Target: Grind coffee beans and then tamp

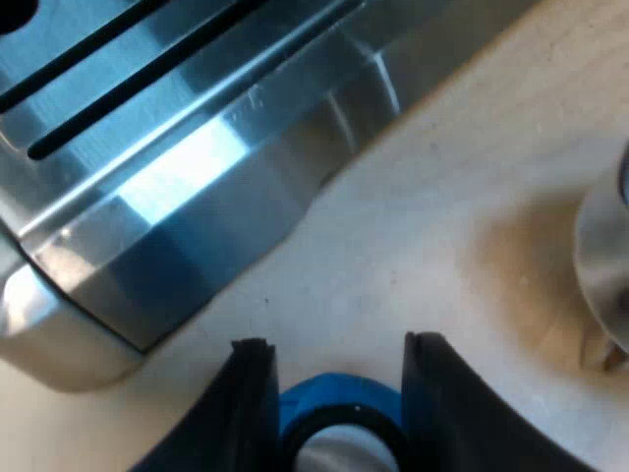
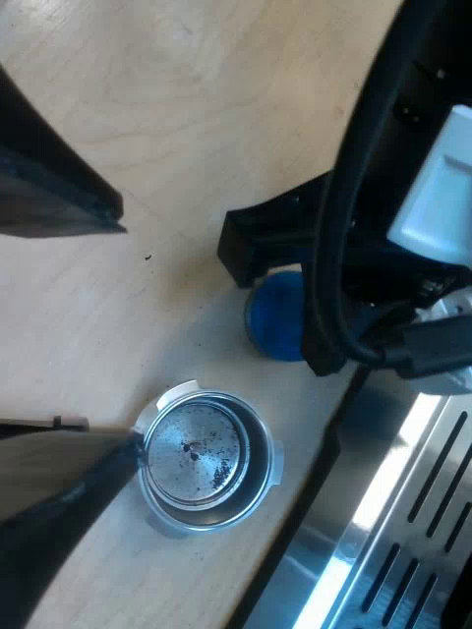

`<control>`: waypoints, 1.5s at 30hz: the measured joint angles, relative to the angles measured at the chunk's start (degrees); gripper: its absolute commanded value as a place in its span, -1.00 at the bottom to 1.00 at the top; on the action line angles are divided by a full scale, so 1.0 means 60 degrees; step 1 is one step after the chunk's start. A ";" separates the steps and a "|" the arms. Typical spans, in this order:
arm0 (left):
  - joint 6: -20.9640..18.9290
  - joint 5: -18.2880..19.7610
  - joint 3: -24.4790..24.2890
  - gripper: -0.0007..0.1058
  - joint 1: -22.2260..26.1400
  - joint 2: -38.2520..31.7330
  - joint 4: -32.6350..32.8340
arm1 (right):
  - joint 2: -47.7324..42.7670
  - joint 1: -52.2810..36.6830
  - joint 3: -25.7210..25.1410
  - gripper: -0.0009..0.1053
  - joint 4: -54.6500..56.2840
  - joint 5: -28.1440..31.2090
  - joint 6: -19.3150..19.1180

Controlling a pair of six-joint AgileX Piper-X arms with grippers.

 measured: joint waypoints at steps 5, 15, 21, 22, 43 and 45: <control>0.0000 0.0000 0.0000 -0.97 0.0000 -0.0608 0.0400 | 0.0000 0.0000 0.0000 -0.10 0.0000 0.0000 0.0000; 0.0000 0.0000 0.0000 -0.97 0.0000 -0.2583 0.1396 | -0.0192 0.0000 0.0000 -0.10 0.0017 0.0000 0.0000; 0.0000 0.0000 0.0000 -0.97 0.0000 -0.3746 0.2461 | -0.0654 0.0000 0.0000 -0.10 0.0145 0.0000 0.0000; 0.0000 0.0000 0.0000 -0.97 0.0000 -0.3794 0.2534 | -0.0739 0.0000 0.0000 -0.10 0.0239 0.0040 0.0000; 0.0000 0.0000 -0.0067 -0.97 0.0000 -0.7275 0.5510 | -0.3186 0.0000 0.0000 -0.10 0.2883 0.1061 0.0175; 0.0000 0.0000 -0.0157 -0.97 0.0000 -0.7349 0.5742 | -0.3383 0.0000 0.0000 -0.10 0.3113 0.1208 0.0195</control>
